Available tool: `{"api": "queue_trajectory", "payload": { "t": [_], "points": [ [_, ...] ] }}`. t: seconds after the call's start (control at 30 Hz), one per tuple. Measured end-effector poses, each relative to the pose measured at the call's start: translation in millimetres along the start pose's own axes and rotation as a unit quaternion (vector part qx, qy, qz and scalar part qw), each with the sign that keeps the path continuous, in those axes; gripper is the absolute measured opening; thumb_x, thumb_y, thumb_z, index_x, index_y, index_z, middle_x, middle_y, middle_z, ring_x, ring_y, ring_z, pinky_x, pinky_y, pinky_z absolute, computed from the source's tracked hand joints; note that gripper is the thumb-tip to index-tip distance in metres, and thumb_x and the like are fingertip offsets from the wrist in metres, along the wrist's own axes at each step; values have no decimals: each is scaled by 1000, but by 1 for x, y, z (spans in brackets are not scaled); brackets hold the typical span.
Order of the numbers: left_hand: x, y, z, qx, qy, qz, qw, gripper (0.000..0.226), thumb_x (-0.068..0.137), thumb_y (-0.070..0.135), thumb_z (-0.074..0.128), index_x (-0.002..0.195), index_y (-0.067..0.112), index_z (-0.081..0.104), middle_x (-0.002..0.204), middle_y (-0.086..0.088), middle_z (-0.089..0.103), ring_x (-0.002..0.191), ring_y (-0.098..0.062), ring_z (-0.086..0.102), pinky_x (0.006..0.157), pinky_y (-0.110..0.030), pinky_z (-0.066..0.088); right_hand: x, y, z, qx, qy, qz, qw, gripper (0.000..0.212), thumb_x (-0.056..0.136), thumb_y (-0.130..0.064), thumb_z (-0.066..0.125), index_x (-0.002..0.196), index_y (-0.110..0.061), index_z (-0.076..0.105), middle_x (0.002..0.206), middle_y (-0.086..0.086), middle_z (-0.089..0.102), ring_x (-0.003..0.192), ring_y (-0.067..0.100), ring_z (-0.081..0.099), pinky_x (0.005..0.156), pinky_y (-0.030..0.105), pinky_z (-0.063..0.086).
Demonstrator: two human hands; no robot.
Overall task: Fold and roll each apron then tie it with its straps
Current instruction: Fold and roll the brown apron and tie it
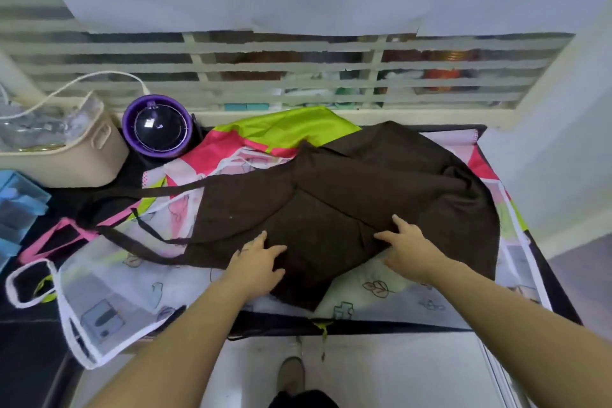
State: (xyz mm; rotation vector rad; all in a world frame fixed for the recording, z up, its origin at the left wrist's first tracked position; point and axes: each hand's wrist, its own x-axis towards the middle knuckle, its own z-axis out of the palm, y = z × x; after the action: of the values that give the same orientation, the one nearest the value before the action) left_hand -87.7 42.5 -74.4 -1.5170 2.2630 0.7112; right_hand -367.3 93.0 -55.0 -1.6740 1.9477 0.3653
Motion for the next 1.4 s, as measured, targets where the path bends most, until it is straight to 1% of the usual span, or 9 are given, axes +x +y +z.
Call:
{"api": "queue_trajectory", "payload": {
  "t": [0.2,0.37,0.53,0.67,0.8,1.03,1.17,1.27,1.4],
  "points": [
    [1,-6,15,29,15,12,999,66,96,39,49,152,31,15,160,-12,-4,146,-30,7,117,-47,19,10,11,5,-65,134,24,989,43,100,-28,41,141,-14,41,152,6,33,133,27,36,101,39,36],
    [-1,-2,9,-6,0,-13,1000,67,96,42,49,152,31,14,160,-10,-5,146,-31,5,116,-53,15,-8,2,-40,185,379,-15,906,20,89,-7,60,104,-7,73,104,8,72,91,20,67,86,25,43],
    [-5,21,-16,-159,76,-54,983,85,91,46,56,153,30,0,159,-9,-10,144,-37,6,115,-55,17,-78,-19,-137,243,319,-83,912,28,89,-5,49,94,-21,73,75,-9,66,49,0,50,50,7,35],
    [1,47,-69,-164,295,41,940,76,84,46,65,147,18,33,159,-2,-18,145,-21,-18,115,-44,19,-140,-30,-184,271,336,-119,894,37,93,-9,43,77,-29,70,65,-15,63,55,2,52,50,10,34],
    [-25,91,-137,-327,369,107,864,51,86,43,61,128,14,56,138,-9,46,132,-25,39,102,-28,33,-184,-40,-211,261,369,-151,879,34,90,-3,42,80,-18,71,34,-19,44,40,-1,45,42,12,29],
    [-90,129,-235,-431,137,171,875,19,92,24,55,94,17,72,100,-3,73,96,-23,68,90,-36,52,-226,-19,-235,132,476,-62,867,20,84,-12,51,94,-22,65,80,-13,57,89,14,55,78,26,41],
    [-138,161,-276,-388,96,233,887,26,84,19,52,62,22,66,69,-1,65,66,-17,61,59,-25,44,-238,-36,-237,109,447,-126,879,94,74,-44,74,150,-24,22,149,-1,34,139,22,23,113,40,26],
    [-169,182,-302,-364,114,271,884,19,84,15,49,69,16,60,65,-2,59,61,-15,55,59,-25,41,-245,-58,-246,186,447,-202,851,94,72,-49,76,148,-28,25,145,-3,40,135,15,34,110,36,33],
    [-189,189,-334,-355,176,345,851,12,90,16,55,91,13,67,84,0,70,81,-13,66,75,-24,50,-249,-67,-274,272,454,-246,812,29,88,-34,64,93,-7,67,87,8,70,81,22,65,76,38,50]
  ]
}}
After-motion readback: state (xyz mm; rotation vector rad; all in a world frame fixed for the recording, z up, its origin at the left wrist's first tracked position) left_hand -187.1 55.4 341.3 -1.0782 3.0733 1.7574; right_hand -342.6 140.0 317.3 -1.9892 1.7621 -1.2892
